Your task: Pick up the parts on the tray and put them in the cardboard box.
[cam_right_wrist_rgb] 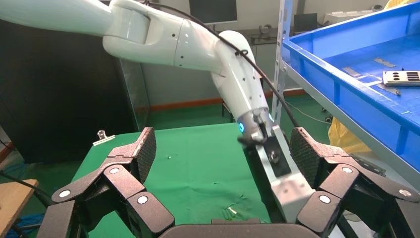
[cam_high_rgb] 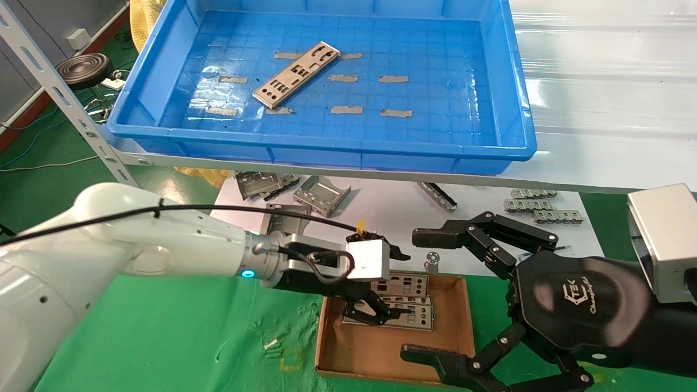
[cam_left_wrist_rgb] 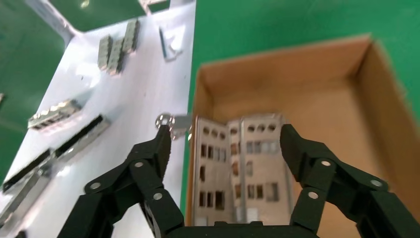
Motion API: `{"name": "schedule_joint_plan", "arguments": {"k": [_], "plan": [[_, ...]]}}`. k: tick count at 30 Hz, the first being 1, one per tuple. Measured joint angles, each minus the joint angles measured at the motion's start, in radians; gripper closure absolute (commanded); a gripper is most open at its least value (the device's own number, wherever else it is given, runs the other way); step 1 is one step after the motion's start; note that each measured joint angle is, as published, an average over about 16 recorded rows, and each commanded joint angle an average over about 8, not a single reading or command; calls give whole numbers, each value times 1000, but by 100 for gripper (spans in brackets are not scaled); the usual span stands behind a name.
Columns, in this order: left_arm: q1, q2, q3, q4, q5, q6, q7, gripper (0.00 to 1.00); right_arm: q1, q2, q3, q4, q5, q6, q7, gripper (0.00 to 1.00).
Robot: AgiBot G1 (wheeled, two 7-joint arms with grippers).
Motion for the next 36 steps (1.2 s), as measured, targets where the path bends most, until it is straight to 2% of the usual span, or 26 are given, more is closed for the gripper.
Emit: {"name": "schedule_joint_plan", "arguments": {"k": [11, 16, 25, 36], "plan": [[-19, -47, -60, 107, -165, 283, -79, 0, 0, 0, 0, 0, 0, 0, 0, 0], [-15, -63, -85, 144, -220, 366, -109, 0, 0, 0, 0, 0, 0, 0, 0, 0], [-6, -74, -100, 149, -239, 388, -123, 0, 0, 0, 0, 0, 0, 0, 0, 0], [51, -142, -174, 37, -234, 370, -171, 0, 0, 0, 0, 0, 0, 0, 0, 0]]}}
